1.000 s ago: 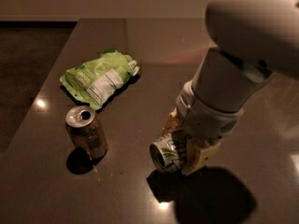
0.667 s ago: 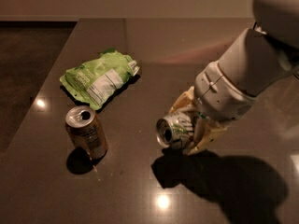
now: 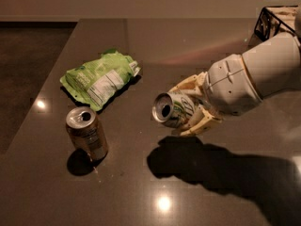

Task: Place 7up can upright

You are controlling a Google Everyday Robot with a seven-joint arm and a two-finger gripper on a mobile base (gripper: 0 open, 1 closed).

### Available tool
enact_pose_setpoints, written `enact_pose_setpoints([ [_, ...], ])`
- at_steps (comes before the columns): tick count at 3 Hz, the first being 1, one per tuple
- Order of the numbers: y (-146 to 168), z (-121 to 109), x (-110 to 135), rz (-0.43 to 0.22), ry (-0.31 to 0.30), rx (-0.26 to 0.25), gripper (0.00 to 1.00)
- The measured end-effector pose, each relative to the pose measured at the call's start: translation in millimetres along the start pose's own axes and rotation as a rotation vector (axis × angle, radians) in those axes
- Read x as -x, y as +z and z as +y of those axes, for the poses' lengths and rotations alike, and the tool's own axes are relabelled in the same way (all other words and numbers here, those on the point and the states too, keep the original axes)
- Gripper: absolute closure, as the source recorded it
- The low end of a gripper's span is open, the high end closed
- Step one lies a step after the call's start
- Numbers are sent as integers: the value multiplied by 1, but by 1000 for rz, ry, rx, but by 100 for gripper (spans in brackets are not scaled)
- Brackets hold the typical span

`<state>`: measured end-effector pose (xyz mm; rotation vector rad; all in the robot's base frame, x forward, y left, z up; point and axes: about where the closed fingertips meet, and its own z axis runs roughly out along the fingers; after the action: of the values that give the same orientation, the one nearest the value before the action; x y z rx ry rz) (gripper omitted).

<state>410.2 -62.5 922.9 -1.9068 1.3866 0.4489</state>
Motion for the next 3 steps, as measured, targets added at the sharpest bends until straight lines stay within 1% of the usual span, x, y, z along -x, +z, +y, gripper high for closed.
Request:
enact_pose_setpoints([
  [1, 3, -15, -2, -84, 78, -125, 100],
  [2, 4, -25, -12, -131, 178, -221, 100],
  [3, 3, -28, -11, -134, 182, -234, 100],
])
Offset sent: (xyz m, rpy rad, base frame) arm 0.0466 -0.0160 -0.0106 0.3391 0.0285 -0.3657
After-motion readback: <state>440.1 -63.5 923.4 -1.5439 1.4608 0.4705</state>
